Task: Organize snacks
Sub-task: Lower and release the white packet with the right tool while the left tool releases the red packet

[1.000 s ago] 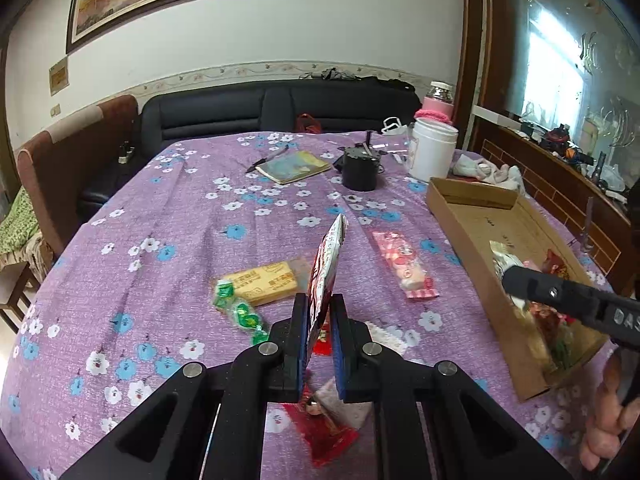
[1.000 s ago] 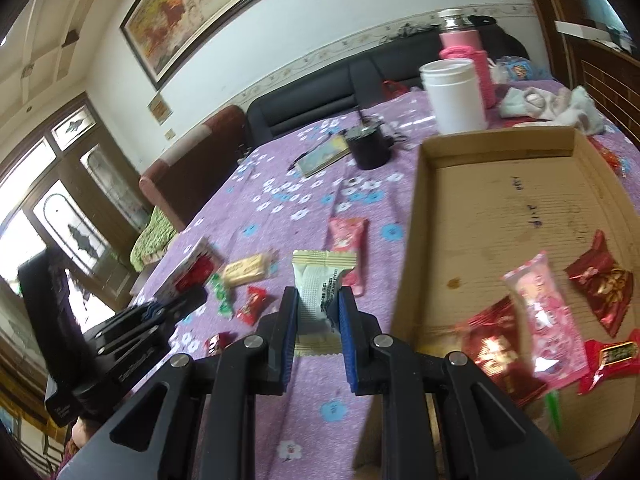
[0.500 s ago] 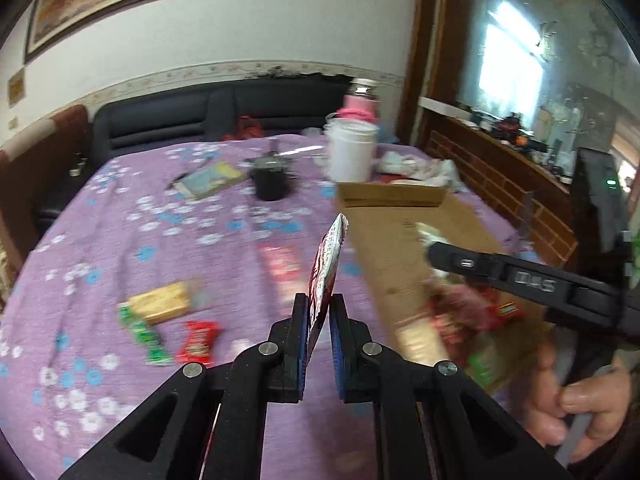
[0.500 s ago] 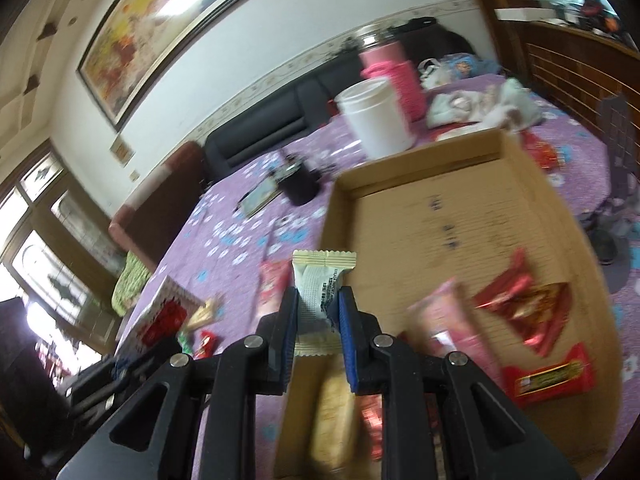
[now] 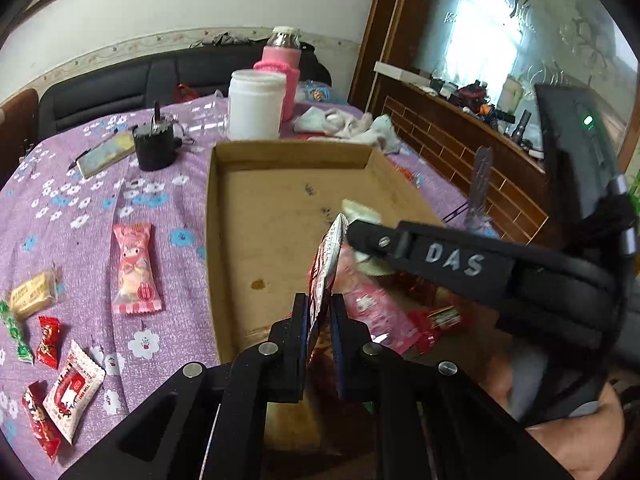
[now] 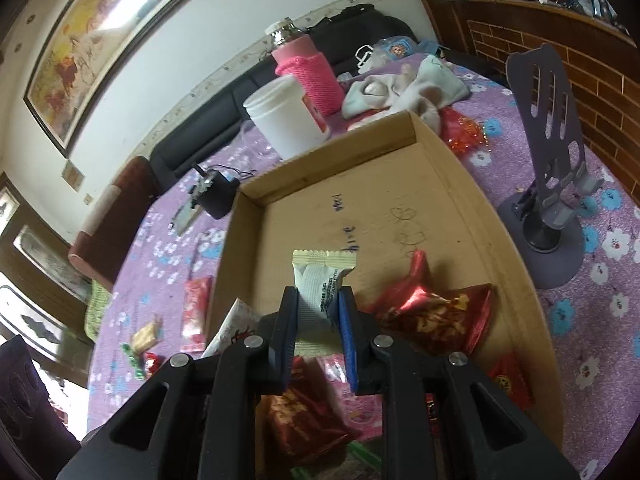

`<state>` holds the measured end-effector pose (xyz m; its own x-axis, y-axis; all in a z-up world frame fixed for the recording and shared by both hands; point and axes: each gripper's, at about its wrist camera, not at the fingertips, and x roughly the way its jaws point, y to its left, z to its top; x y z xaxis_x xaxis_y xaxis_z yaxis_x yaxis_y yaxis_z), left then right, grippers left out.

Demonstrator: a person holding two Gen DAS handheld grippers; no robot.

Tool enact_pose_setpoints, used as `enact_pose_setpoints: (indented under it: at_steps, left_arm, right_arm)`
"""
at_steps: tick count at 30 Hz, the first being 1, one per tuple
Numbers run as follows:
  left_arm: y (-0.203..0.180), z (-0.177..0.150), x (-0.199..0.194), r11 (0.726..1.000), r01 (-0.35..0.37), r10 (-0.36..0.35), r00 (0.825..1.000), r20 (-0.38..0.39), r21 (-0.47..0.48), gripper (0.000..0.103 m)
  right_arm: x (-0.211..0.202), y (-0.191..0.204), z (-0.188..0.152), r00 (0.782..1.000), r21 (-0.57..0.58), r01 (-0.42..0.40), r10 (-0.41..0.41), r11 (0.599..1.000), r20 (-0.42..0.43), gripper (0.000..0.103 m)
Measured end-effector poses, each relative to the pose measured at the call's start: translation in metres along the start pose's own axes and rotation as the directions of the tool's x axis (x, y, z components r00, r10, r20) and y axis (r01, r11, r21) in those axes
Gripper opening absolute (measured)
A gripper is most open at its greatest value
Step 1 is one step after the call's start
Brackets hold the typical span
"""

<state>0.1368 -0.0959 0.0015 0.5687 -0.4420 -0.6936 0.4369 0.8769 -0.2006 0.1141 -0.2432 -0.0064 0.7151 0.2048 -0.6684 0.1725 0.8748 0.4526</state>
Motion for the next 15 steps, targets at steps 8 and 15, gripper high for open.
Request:
enact_pose_setpoints:
  at_steps: [8,15]
  left_arm:
    - [0.010,-0.009,0.009,1.000,0.011,-0.012,1.000,-0.026,-0.002,0.009]
    - [0.004,-0.014,0.008,0.999,-0.015,0.016,1.000,-0.018,0.043,0.009]
  right_arm:
    - [0.005,0.002,-0.006,0.999,-0.022,0.049,-0.049,0.999,-0.017,0.019]
    - [0.009,0.006,-0.008,0.997,-0.039,0.066,-0.067,0.997,-0.023,0.019]
